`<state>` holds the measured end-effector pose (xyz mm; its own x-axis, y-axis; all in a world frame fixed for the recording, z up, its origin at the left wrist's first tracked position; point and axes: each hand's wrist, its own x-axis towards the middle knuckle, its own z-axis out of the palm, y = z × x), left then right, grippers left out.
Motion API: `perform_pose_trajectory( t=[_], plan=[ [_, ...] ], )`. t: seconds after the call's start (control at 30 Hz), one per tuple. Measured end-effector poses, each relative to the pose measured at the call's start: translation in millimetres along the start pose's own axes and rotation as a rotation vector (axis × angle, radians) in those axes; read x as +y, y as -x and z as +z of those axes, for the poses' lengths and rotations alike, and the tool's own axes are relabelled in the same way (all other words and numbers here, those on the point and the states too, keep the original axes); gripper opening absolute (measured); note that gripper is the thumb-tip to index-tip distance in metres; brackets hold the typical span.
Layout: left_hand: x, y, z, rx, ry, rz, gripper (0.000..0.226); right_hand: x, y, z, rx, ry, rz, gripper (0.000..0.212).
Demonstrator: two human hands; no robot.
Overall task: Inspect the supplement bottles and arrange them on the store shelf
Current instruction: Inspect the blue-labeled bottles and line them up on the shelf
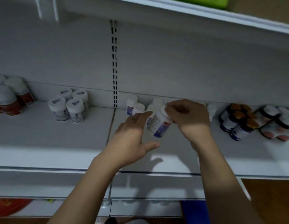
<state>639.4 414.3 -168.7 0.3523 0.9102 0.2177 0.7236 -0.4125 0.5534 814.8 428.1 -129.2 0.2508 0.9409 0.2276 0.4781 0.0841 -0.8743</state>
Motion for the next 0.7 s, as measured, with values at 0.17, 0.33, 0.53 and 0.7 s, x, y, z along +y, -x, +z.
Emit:
perform_pose_trajectory(
  t=[0.17, 0.33, 0.53, 0.7],
  plan=[
    [38, 17, 11, -0.130, 0.178, 0.041, 0.105, 15, 29, -34, -0.054, -0.106, 0.076, 0.010],
    [80, 40, 24, -0.151, 0.238, 0.096, 0.117, 21, 54, -71, -0.169, -0.292, 0.162, 0.009],
    [113, 67, 43, -0.194, 0.188, 0.103, 0.120, 40, 85, -97, -0.294, -0.442, 0.227, 0.004],
    [125, 89, 59, -0.161, 0.254, 0.048, 0.114, 58, 106, -111, -0.324, -0.518, 0.311, 0.007]
  ],
)
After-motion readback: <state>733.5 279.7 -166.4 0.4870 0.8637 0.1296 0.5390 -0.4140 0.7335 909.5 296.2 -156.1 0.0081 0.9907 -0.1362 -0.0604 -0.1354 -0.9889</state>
